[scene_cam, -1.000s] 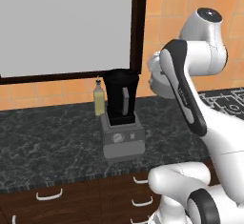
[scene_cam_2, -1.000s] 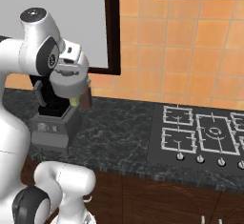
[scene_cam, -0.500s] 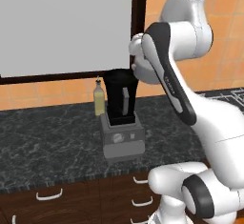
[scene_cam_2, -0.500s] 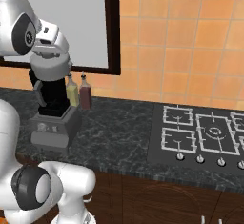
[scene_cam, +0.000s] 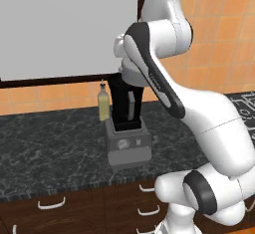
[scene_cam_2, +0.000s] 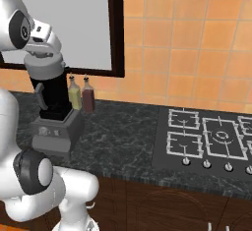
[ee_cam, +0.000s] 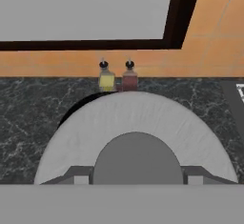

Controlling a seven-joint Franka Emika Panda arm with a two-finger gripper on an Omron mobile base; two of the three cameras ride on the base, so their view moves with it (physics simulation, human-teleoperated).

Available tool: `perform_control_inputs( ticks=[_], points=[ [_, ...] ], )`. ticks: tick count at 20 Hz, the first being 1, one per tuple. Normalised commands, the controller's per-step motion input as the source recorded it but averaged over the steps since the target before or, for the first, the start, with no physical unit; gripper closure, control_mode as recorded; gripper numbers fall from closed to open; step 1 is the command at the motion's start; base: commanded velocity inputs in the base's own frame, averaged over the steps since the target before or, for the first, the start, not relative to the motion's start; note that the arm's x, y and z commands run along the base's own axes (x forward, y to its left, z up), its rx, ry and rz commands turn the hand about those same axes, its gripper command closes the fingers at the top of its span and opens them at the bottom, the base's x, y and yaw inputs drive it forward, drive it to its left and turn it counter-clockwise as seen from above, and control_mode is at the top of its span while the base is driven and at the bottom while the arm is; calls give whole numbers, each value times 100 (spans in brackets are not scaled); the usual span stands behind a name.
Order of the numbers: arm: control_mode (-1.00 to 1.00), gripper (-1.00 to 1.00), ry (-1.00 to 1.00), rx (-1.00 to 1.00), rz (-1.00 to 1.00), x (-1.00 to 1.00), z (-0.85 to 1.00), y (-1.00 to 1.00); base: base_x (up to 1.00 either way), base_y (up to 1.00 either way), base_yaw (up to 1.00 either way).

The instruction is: Close the lid blender by securely placing the lid on top.

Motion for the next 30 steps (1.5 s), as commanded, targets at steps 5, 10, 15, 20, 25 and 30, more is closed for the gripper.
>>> perform_control_inputs(
  ticks=[5,10,15,20,25,30],
  points=[
    [-100,100,5,0,0,46,0,37,0,0,0],
    [-100,100,3,0,0,43,0,35,0,0,0],
    [-100,100,0,0,0,36,0,5,0,0,0],
    [-100,100,0,0,-2,29,0,0,0,0,0],
    [-100,100,-1,0,-4,8,0,-1,0,0,0],
    [-100,100,-15,0,-1,0,0,-4,0,0,0]
  ],
)
